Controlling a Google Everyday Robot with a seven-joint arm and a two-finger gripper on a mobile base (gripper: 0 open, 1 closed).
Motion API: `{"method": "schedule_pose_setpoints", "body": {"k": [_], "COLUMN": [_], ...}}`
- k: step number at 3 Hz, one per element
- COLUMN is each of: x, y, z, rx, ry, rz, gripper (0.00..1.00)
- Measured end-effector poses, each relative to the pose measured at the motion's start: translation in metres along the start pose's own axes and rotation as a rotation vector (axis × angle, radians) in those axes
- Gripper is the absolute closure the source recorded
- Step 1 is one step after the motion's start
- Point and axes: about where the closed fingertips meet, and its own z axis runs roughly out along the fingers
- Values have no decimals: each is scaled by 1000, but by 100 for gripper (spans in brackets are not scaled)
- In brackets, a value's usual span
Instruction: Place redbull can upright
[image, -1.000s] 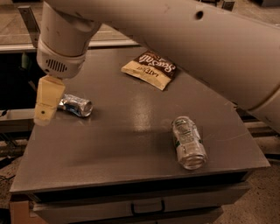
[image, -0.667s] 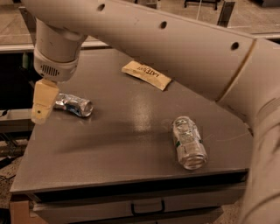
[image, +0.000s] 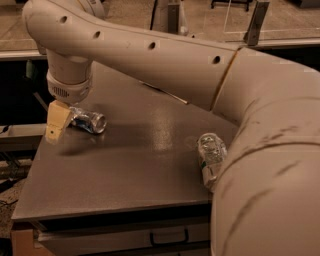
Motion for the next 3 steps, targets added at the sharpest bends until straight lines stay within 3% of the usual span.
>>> {"method": "schedule_pose_setpoints", "body": {"k": [1,3], "x": [9,10], "y": [-7,-34], "z": [14,-3], "rx": [8,66], "ry": [55,49], "rz": [67,117], "gripper": [18,63]}}
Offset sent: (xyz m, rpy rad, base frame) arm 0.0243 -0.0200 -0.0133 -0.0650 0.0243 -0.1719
